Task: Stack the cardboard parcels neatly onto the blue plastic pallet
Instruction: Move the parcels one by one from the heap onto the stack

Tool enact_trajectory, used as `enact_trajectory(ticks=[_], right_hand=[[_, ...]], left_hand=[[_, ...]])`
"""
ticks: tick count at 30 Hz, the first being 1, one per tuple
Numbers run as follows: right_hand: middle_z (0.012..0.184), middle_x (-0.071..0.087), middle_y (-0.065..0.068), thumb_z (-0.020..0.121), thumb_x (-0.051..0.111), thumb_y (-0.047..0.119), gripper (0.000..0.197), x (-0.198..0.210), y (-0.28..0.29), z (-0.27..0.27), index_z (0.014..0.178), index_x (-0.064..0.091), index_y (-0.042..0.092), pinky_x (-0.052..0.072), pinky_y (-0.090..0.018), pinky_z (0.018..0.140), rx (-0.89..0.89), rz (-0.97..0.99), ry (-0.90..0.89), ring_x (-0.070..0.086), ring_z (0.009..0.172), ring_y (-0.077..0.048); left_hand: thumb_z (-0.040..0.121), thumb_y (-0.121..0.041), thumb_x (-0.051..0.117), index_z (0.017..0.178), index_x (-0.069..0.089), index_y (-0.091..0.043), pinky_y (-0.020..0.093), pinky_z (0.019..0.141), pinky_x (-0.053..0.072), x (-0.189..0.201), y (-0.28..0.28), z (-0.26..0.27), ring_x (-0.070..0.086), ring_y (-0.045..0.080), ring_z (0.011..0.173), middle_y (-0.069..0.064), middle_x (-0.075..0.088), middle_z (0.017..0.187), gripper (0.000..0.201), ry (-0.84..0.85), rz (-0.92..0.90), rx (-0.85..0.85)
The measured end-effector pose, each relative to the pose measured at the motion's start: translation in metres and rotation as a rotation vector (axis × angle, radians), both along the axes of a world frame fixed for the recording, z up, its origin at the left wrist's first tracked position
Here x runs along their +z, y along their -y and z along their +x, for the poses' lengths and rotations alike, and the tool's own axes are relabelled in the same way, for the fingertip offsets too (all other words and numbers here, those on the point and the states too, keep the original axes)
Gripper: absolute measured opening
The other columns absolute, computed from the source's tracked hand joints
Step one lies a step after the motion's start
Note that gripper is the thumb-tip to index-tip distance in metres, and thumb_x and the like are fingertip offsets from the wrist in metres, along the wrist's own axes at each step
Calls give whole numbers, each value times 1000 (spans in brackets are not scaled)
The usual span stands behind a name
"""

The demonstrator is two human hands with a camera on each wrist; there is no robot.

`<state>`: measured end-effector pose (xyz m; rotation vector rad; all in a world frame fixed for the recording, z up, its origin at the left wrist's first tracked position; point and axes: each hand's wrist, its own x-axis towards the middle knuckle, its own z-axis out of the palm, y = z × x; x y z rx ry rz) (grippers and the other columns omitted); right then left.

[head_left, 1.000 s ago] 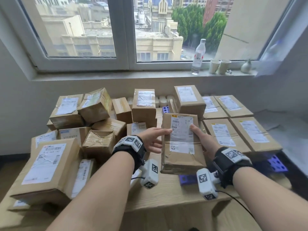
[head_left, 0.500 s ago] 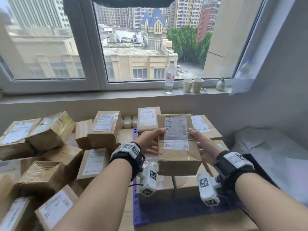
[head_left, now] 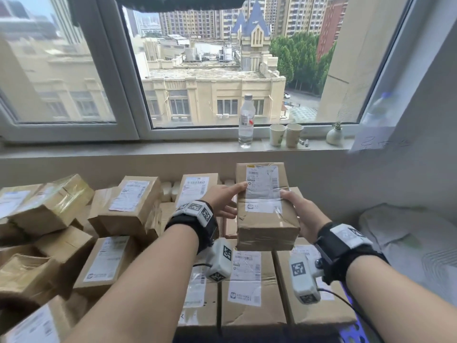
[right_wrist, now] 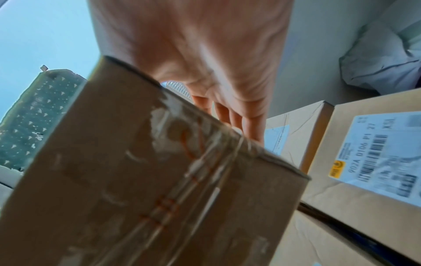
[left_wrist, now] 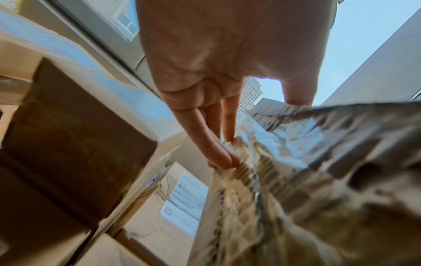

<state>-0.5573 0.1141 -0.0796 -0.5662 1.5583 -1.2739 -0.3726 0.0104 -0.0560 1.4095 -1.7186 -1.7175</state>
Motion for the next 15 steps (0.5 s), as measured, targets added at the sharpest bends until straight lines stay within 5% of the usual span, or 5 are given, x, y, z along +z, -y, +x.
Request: enact_trajectory(ticks=[4,9,12,15], right_hand=[[105,74,-7,87,65,39,26,1,23,-7,102,69,18,52,-48,94,-34,-27,6,68,92,-27],[102,76,-7,82,68,41,35,-5,58,-14,106,70,16,51,-52,97,-59,2,-12,69,99,-31],[100,76,-8,68,71,49,55,-17,77,-15,110,69,15,51,-53,96,-38,48,-16,70,99,-31],[99,76,-6,59,71,54,64,-35,95,-11,111,69,16,52,-52,95,-17,66,3,72,97,-28]], left_hand=[[91,-52,57,114,63,-12,31,68,57,3,26,-6,69,20,75,9,70,103,46,29,-107,3],[89,-47,61,107,67,-19,27,77,46,1,58,0,61,11,91,-6,67,101,34,147,-464,215],[81,-41,65,112,64,-28,32,94,48,-9,79,14,58,16,110,-5,64,117,34,270,-527,358],[75,-43,69,130,54,-30,39,109,36,-24,93,30,41,25,131,3,49,138,59,448,-489,409]])
